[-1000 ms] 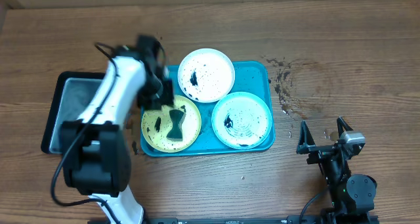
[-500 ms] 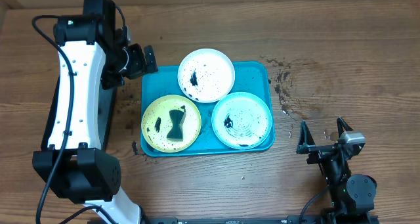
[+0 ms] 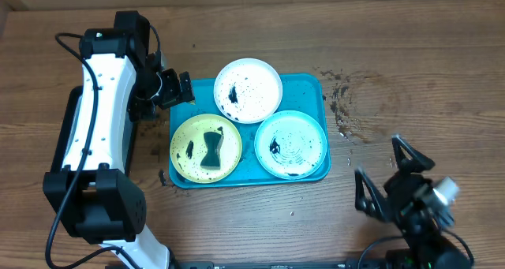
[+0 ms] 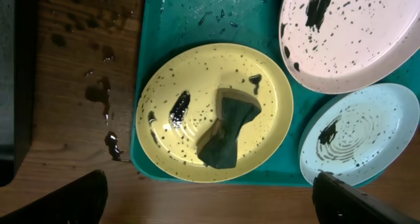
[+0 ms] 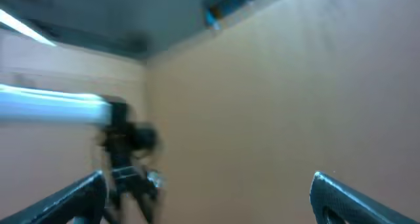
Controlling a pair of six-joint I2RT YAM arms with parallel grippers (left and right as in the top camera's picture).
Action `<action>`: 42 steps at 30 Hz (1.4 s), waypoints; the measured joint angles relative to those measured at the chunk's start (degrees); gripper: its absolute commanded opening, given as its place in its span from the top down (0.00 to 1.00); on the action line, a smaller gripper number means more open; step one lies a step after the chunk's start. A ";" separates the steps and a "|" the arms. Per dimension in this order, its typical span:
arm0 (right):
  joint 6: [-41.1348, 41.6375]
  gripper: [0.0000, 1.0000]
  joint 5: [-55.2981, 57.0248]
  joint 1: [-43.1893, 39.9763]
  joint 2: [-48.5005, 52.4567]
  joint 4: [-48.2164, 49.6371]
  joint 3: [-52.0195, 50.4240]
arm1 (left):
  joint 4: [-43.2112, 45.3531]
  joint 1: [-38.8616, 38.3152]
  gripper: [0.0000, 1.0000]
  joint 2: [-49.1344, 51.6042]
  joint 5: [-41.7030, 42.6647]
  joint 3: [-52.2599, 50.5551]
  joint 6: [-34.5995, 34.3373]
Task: Clean dirty plates on tray and stack at the side
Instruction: 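Reach the right gripper to the yellow plate rim and grip it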
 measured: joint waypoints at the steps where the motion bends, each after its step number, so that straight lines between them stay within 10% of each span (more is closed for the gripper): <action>1: 0.90 0.00 -0.74 0.00 0.04 3.48 0.00 | 0.00 0.00 0.00 0.00 0.02 0.00 0.00; 5: 3.15 0.00 -1.95 0.00 0.33 -0.92 4.52 | -0.02 0.00 0.00 0.00 0.04 0.00 0.00; 15: -12.26 0.00 -10.51 -0.02 39.82 -72.11 59.98 | -0.09 0.00 0.00 0.00 0.07 -0.07 -0.02; 20: -10.21 0.31 -32.30 0.48 63.78 -70.05 79.54 | -0.07 0.00 0.00 0.11 0.04 -0.07 -0.02; 23: -6.86 0.31 -36.37 2.62 70.77 -69.13 82.47 | -0.31 0.00 0.00 0.11 0.02 -0.07 -0.02; 33: 6.58 0.32 4.46 29.81 89.92 -78.84 83.01 | -1.07 0.00 0.00 0.11 0.04 -0.07 -0.02; 42: 12.68 0.51 16.59 35.93 106.71 -75.49 83.03 | -0.85 0.00 0.00 0.11 0.02 -0.07 -0.02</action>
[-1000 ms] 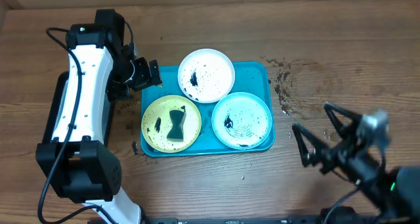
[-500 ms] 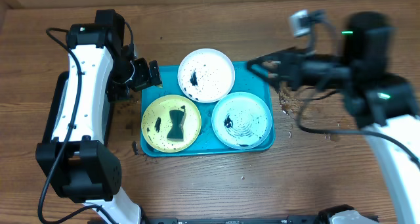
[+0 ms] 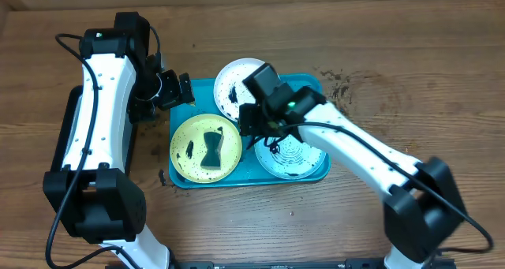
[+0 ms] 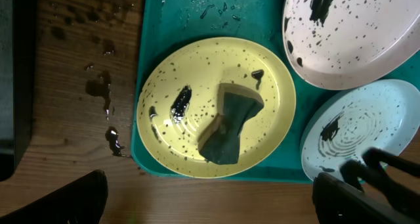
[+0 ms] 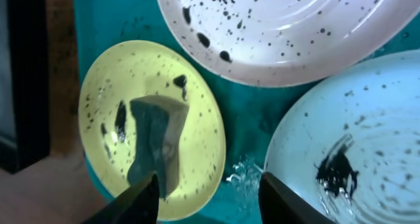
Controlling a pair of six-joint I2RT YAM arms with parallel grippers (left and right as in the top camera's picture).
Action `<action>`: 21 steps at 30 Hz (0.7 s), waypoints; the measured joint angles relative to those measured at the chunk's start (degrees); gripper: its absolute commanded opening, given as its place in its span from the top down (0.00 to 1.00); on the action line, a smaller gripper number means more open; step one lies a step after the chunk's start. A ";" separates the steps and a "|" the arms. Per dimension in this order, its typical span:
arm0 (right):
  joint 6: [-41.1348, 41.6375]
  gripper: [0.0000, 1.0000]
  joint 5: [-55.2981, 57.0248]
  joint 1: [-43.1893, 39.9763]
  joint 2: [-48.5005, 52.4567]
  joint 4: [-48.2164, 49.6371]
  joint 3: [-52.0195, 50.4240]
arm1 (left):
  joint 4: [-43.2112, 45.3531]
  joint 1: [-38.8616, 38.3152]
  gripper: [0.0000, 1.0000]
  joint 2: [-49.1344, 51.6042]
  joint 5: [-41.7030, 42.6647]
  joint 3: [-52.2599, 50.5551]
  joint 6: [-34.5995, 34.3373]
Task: Clean dirty plates on tray and stack at the side
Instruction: 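Reach the right gripper to the yellow plate rim and grip it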
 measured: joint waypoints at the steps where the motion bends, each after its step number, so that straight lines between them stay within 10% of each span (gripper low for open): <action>1: 0.11 0.51 0.37 0.09 0.72 0.63 0.00 | 0.00 0.00 0.00 0.00 0.00 0.00 0.00; 7: 0.17 0.54 1.90 1.07 3.17 5.09 0.02 | 0.00 0.00 0.13 0.00 -0.02 0.00 -0.15; 9: 0.46 0.55 2.40 1.49 4.79 5.35 0.02 | 0.00 0.00 0.00 0.00 0.00 0.00 -0.35; 21: 1.20 0.62 2.82 3.19 10.32 5.49 0.02 | -0.02 0.00 0.06 0.00 1.73 0.00 1.07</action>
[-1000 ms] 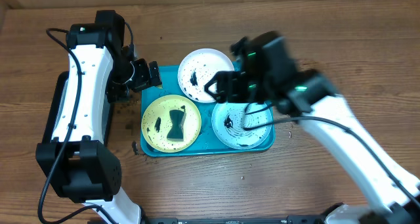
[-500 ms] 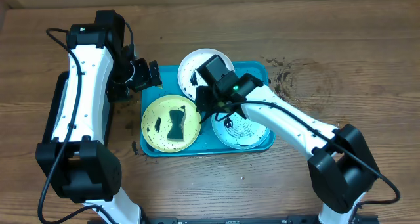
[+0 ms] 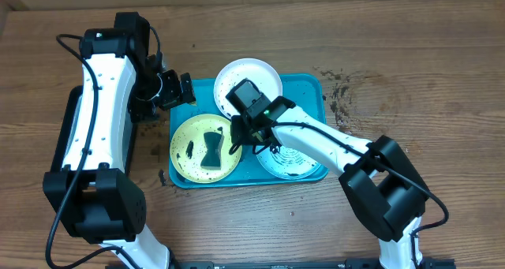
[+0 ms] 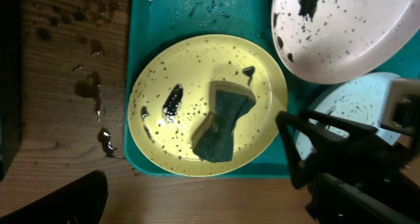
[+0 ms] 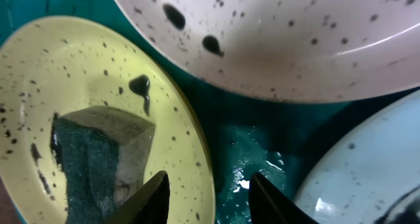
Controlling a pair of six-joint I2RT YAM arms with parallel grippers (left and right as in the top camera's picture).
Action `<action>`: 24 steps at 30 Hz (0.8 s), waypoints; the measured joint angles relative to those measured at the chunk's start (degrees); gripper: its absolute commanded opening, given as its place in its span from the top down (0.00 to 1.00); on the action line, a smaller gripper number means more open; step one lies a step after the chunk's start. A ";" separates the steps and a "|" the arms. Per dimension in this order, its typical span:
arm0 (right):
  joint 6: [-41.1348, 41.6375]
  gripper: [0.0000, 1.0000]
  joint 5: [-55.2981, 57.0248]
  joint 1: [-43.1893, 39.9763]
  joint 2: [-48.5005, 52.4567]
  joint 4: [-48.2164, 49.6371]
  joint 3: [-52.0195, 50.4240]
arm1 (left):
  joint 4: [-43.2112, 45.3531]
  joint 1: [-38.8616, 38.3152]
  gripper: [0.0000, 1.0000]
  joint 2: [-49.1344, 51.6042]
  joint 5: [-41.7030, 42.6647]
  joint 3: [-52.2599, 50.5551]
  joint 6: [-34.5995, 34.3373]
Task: Clean dirty plates on tray and stack at the side
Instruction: 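Reach the right gripper to the yellow plate rim and grip it, then scrub the yellow plate with the sponge in the left gripper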
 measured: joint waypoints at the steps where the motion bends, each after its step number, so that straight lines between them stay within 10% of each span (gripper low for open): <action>1: 0.00 0.65 -0.02 0.35 0.37 -0.07 0.00 | 0.00 -0.09 0.16 0.00 0.26 -0.02 0.44; 24: 1.49 0.95 -0.35 1.27 2.58 -1.16 0.00 | 16.87 -7.54 0.44 0.04 4.79 -23.67 4.15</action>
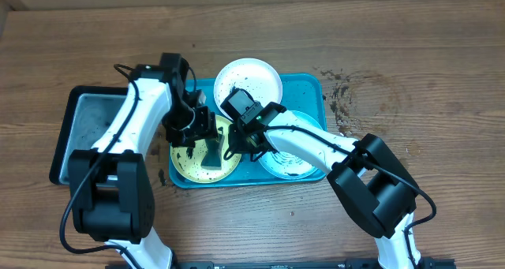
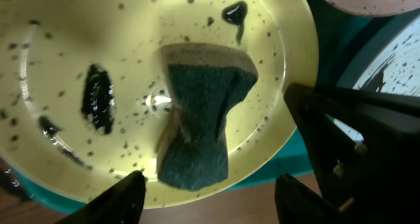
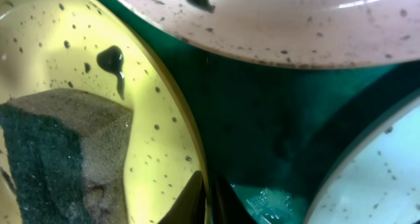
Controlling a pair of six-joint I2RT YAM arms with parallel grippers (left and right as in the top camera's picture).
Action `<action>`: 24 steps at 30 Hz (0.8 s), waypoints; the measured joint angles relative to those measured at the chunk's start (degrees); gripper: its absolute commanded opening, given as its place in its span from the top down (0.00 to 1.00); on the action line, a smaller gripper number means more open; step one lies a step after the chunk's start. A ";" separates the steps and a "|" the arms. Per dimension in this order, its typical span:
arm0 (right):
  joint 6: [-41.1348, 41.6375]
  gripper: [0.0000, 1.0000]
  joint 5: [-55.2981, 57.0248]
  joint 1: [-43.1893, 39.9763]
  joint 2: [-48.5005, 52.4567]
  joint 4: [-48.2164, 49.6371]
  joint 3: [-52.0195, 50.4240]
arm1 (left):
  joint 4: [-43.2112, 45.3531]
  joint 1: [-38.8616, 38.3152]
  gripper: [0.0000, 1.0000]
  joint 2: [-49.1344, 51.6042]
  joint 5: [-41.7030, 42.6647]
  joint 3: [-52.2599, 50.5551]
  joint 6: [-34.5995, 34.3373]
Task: Clean dirty plates on tray and stack at the side
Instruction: 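Scrub the yellow plate with the sponge in the left gripper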
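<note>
On the teal tray lie three spattered plates: white, light blue and yellow. A dark green sponge rests on the yellow plate. My left gripper hangs low over that plate, open, one finger on each side of the sponge's near end. My right gripper is shut on the yellow plate's right rim, one finger inside and one outside. From overhead, the left gripper and right gripper sit close together over the sponge.
A black bin stands left of the tray on the wooden table. Dark wet specks lie on the wood right of the tray. The white plate's edge and the light blue plate's edge crowd the right gripper.
My left gripper was high by the tray's left edge; now it is low over the yellow plate, straddling the sponge. My right gripper, then open at the plate's rim, is shut on it.
The right arm first stood at the table's front right, gripper open, away from the tray. Then it was over the tray between the plates, then open at the yellow plate's right rim, now shut on it. The left gripper stayed high until now.
</note>
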 measured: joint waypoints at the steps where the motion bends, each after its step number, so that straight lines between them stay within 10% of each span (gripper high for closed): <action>1: -0.17 0.95 -0.22 0.00 0.00 -0.04 0.00 | 1.16 -0.44 0.44 0.00 -0.04 -0.72 0.15; 24: -2.91 0.96 -3.30 -1.60 0.00 -1.36 0.02 | 14.47 -2.12 0.48 0.22 -3.39 -10.51 -0.85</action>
